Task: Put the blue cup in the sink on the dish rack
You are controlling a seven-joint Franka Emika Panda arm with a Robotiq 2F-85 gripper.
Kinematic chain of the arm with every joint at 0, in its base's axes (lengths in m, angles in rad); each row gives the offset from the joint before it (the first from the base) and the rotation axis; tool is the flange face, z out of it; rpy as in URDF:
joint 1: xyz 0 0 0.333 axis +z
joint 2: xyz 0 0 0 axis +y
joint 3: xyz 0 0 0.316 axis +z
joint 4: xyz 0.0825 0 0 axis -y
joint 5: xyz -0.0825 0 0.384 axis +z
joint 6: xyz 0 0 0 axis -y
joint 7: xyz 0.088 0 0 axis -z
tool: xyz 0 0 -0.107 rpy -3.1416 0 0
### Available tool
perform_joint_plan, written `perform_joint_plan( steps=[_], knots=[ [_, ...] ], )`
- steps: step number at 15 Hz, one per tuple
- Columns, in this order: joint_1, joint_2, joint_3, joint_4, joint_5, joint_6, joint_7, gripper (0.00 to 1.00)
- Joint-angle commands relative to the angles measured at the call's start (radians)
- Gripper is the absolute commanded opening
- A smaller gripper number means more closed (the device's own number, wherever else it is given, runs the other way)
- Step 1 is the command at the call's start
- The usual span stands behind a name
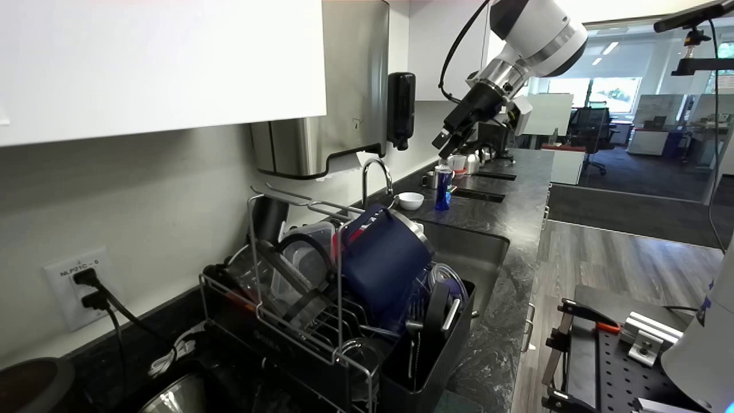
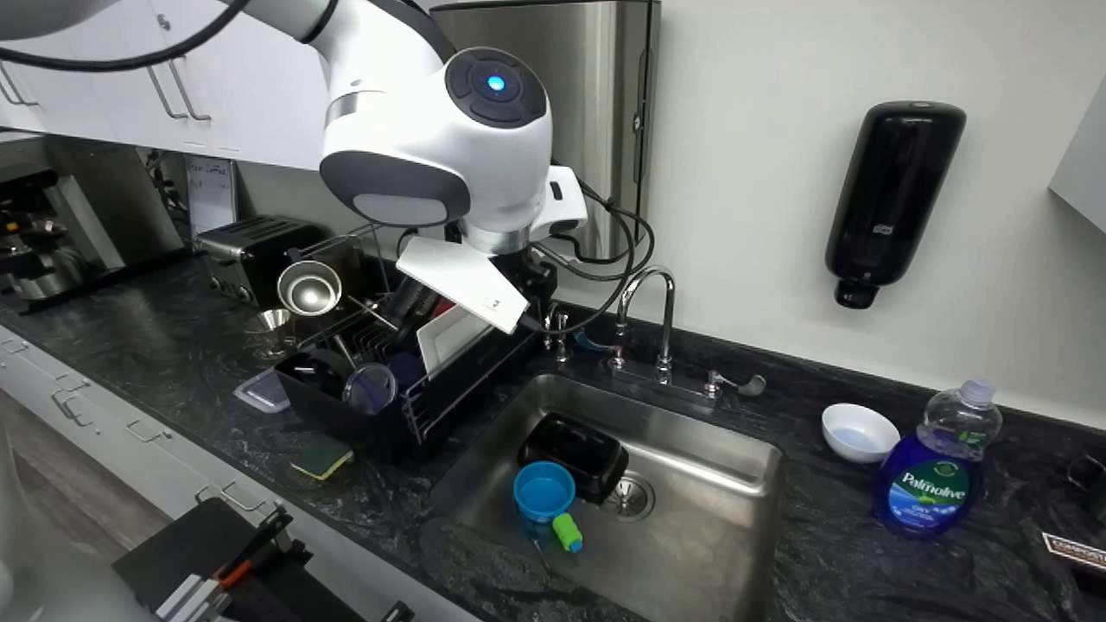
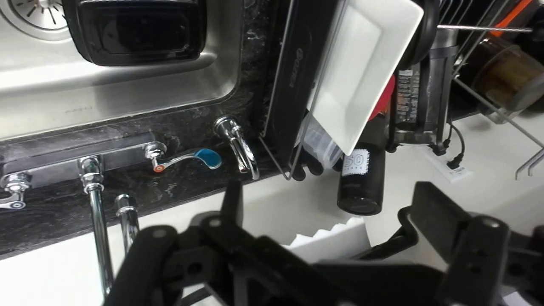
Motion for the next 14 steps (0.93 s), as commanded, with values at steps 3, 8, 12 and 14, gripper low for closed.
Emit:
perform_joint_plan(
  steps=[3,8,12,14],
  knots=[
    [-0.014,0.013,-0.02,-0.057,-0.062,0.07,0.033,1.0],
    [-0.009,0.017,-0.057,-0.093,-0.109,0.025,0.013,1.0],
    [-0.004,0.022,-0.055,-0.09,-0.098,0.039,0.018,1.0],
    [-0.004,0.022,-0.055,-0.09,-0.098,0.038,0.018,1.0]
  ],
)
